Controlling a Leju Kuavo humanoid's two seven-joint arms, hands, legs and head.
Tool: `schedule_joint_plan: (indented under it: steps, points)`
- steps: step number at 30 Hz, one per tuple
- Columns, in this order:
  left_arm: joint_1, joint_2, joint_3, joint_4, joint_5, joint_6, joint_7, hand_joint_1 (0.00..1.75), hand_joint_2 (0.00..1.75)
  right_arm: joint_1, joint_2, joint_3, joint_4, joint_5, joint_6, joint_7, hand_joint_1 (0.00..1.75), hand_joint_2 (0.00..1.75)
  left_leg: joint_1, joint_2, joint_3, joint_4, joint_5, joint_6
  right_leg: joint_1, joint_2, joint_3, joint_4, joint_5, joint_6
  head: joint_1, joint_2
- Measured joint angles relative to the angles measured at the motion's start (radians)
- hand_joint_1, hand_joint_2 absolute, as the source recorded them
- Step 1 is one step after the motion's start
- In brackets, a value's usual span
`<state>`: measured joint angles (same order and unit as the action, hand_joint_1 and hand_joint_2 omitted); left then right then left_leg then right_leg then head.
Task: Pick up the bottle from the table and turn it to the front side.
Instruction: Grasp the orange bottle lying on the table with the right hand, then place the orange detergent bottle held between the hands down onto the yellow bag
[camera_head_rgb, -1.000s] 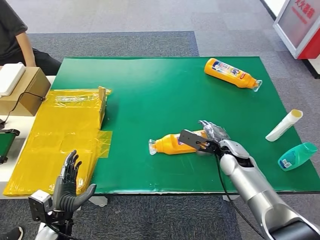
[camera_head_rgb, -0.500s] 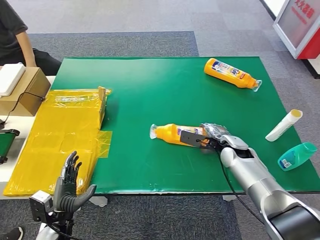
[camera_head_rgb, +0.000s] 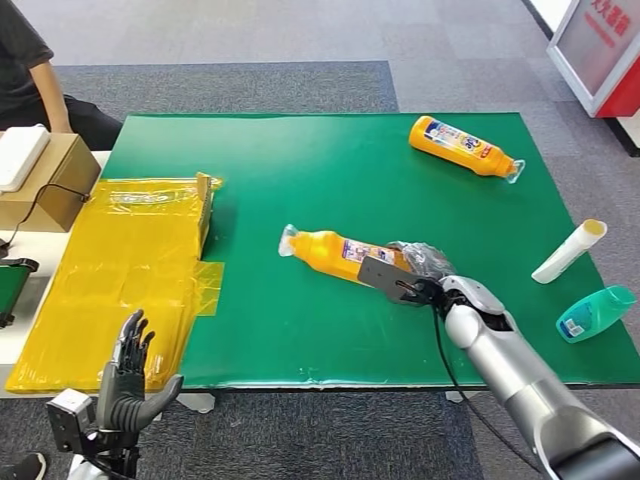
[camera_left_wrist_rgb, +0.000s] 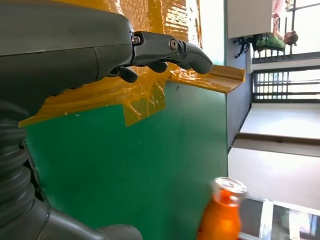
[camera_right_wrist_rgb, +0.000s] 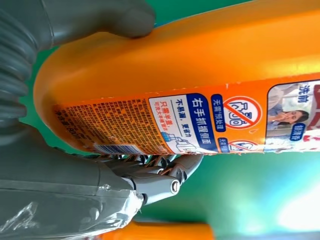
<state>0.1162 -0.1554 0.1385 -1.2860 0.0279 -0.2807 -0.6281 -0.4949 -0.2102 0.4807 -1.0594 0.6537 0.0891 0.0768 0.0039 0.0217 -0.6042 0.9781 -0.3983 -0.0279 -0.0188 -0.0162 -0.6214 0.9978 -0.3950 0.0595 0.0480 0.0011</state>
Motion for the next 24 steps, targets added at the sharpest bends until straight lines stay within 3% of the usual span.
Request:
schedule_joint_plan:
  steps: [5,9,13,20,24]
  points:
    - [0.017,-0.004,0.009,-0.005,0.015,-0.106,-0.023,0.00,1.75,0.203,0.014,-0.045,-0.271,-0.122,-0.077,-0.142,1.75,1.75,0.000,-0.001,-0.001,0.000,-0.001,-0.001,0.001,-0.002,0.000,0.000,-0.003,-0.001,0.000,0.000]
    - [0.006,-0.003,0.008,-0.005,0.046,-0.159,0.012,0.00,1.75,0.303,0.046,-0.049,-0.380,-0.146,-0.095,-0.193,1.75,1.75,0.001,-0.001,-0.001,0.000,-0.002,-0.001,0.001,-0.002,-0.001,0.000,-0.003,-0.002,0.000,0.000]
    - [-0.027,0.000,-0.018,-0.005,0.115,-0.230,0.079,0.00,1.75,0.342,0.095,-0.040,-0.394,-0.130,-0.124,-0.222,1.75,1.75,0.001,-0.001,-0.001,0.000,-0.001,-0.001,0.000,-0.002,0.000,0.000,-0.002,-0.002,0.000,0.000]
    - [-0.055,0.008,-0.048,-0.005,0.147,-0.263,0.097,0.00,1.75,0.356,0.137,-0.027,-0.389,-0.111,-0.145,-0.234,1.75,1.75,0.001,-0.001,-0.001,0.000,0.000,-0.001,0.000,-0.002,0.000,0.000,-0.001,-0.001,0.000,0.000]
    - [-0.099,0.029,-0.122,-0.005,0.145,-0.301,0.126,0.00,1.75,0.335,0.183,-0.001,-0.328,-0.068,-0.192,-0.251,1.75,1.75,0.001,-0.001,-0.001,0.000,0.001,-0.001,0.001,-0.002,0.000,0.000,0.000,-0.001,0.000,0.000]
